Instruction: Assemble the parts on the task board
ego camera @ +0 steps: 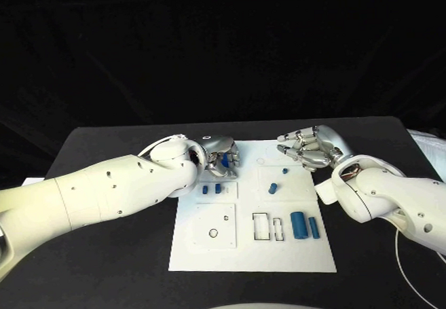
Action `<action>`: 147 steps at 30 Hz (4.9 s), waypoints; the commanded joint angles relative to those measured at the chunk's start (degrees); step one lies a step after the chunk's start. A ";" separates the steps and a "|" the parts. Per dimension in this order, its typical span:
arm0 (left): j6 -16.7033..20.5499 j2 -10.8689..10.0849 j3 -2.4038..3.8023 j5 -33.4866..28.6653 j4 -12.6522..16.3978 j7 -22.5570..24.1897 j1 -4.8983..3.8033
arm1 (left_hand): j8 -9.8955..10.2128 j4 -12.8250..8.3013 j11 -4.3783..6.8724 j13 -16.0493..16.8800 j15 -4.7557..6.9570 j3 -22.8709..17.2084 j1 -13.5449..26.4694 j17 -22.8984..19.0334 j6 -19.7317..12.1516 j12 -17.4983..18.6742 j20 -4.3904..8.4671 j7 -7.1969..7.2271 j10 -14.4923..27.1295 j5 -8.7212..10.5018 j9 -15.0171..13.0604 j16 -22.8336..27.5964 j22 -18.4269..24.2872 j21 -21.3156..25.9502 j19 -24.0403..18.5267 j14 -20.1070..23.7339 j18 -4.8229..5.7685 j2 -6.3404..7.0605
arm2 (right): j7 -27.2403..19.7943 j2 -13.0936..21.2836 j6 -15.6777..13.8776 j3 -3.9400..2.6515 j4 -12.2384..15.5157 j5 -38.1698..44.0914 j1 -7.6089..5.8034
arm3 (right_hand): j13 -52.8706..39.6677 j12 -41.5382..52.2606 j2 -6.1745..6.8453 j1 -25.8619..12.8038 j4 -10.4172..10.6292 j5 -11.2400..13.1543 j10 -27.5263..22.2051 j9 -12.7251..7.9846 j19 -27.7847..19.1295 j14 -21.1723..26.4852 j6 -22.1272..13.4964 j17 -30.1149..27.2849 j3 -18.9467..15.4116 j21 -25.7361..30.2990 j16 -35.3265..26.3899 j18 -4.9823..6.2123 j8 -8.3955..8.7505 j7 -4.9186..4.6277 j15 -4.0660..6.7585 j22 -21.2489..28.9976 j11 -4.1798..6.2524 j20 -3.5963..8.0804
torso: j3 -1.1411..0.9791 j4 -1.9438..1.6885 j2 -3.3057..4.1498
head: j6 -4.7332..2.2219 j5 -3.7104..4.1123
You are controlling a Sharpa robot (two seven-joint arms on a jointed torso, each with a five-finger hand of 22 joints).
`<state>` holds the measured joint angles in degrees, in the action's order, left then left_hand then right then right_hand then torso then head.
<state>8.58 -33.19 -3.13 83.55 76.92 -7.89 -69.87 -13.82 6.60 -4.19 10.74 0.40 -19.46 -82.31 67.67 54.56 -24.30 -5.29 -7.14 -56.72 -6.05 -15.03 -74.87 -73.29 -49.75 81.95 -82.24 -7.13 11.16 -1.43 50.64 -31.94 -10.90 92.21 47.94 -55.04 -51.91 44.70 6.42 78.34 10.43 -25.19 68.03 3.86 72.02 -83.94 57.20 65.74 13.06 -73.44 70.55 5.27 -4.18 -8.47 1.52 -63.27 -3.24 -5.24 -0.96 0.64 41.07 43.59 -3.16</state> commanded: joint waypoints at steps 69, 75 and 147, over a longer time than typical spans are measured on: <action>0.23 -3.17 1.90 -4.19 3.99 -1.85 0.43 | 4.62 -5.05 0.73 -2.88 0.76 -10.17 -0.46 4.43 8.30 7.25 0.81 -0.63 -10.18 -0.43 4.18 -5.27 -9.85 -18.89 4.11 -3.58 3.36 -2.21 | -0.54 -0.01 0.60 -0.01 0.36 0.08 0.05 | 0.00 -0.14 0.25 -0.16 0.00 -0.66 -0.27 0.05 -0.28 -0.66 -0.28 0.13 0.40 0.30 -0.15 0.75 -0.01 -0.09 -0.52 -0.04 -0.01 -0.06 | 0.03 -0.15 -0.14 | -0.08 0.18; -0.98 -4.60 2.37 -5.56 4.59 -2.64 0.37 | 4.78 -5.20 0.75 -2.88 0.77 -10.43 -0.21 4.22 8.53 7.67 0.80 -0.61 -10.45 -0.54 4.26 -5.18 -9.95 -19.04 4.12 -3.57 3.38 -2.16 | -0.58 -0.10 0.73 -0.01 0.27 0.08 0.05 | 0.00 -0.14 0.25 -0.16 0.00 -0.66 -0.27 0.05 -0.28 -0.66 -0.28 0.13 0.40 0.30 -0.15 0.75 -0.01 -0.09 -0.52 -0.04 -0.01 -0.06 | -0.14 -0.27 -0.29 | -0.24 -0.25; -5.92 -5.54 2.03 -5.86 2.18 -5.74 1.73 | 10.26 -5.05 -0.23 -3.61 -0.01 -10.41 3.00 2.50 1.17 12.90 0.11 -1.50 -9.51 -0.05 7.23 -4.39 -10.06 -17.94 3.77 -3.21 3.20 0.23 | -0.81 -0.28 1.09 -0.01 0.14 -0.32 0.27 | -0.03 -0.05 0.22 -0.15 -0.02 -0.72 -0.22 0.06 -0.25 -0.69 -0.28 0.18 0.47 0.29 -0.11 0.74 -0.02 -0.08 -0.52 -0.07 0.00 -0.07 | -0.09 -0.30 -0.28 | 0.08 -0.42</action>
<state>3.60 -38.81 -1.11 77.63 79.02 -13.34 -68.15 -3.86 1.25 -4.37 7.22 0.70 -29.90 -79.74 70.21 56.06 -11.52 -4.82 -8.67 -66.52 -6.27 -7.87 -79.60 -74.91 -67.88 84.04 -83.96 -4.86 11.32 -1.75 50.38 -31.63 -10.90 92.30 47.44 -54.83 -51.93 44.70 6.42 78.34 10.28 -25.73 68.04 3.86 72.02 -83.94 57.21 65.86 13.21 -73.44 70.56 5.27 -4.18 -8.46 1.52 -63.28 -3.25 -5.24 -1.05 0.37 40.78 43.72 -3.60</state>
